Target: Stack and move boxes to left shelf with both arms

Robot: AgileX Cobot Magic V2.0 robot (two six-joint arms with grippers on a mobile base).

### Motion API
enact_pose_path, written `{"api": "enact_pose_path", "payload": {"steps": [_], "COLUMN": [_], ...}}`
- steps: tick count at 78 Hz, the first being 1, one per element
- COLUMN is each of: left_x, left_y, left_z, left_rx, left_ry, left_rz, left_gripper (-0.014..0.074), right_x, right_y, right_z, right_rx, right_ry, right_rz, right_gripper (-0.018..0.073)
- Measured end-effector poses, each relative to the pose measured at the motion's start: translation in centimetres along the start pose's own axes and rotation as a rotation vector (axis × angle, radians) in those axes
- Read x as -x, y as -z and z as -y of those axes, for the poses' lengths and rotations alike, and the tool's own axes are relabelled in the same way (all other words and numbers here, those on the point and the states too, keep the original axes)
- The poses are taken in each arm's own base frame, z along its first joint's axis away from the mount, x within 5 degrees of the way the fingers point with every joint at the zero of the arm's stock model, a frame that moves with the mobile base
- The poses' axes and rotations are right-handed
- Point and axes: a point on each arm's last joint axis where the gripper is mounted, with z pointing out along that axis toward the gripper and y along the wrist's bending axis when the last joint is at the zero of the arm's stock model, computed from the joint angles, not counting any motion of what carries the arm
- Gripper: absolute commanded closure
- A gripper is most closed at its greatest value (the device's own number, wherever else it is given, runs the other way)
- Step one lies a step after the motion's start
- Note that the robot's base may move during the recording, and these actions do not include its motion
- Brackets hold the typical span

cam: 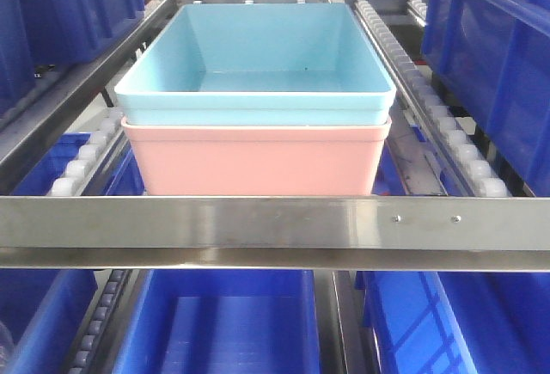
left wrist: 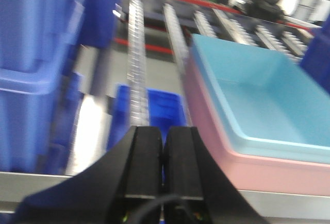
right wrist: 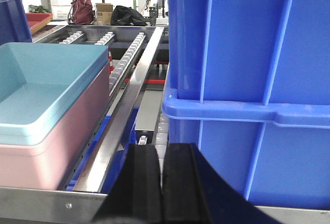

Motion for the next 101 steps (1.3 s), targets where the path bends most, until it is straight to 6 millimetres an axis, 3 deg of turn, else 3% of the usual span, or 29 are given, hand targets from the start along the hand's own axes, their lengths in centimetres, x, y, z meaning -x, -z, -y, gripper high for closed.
{"api": "enact_pose_path", "payload": {"steps": [29, 101], "left_x": [-4.8, -4.6], "left_y": [1.4, 1.4], "left_z": [-1.5, -1.4], "left_rx": [0.074, 0.073], "left_ry": [-0.099, -0.146], "left_rz": [0.056, 0.077], "left_gripper": [0.0597, 0.0598], "right_x": [0.0, 0.0], "right_y": [0.0, 0.0], "right_z": [0.0, 0.0], "right_rx": [0.0, 0.0], "right_ry": [0.0, 0.0], "right_rz": [0.001, 0.001], "right_gripper": [0.051, 0.051]}}
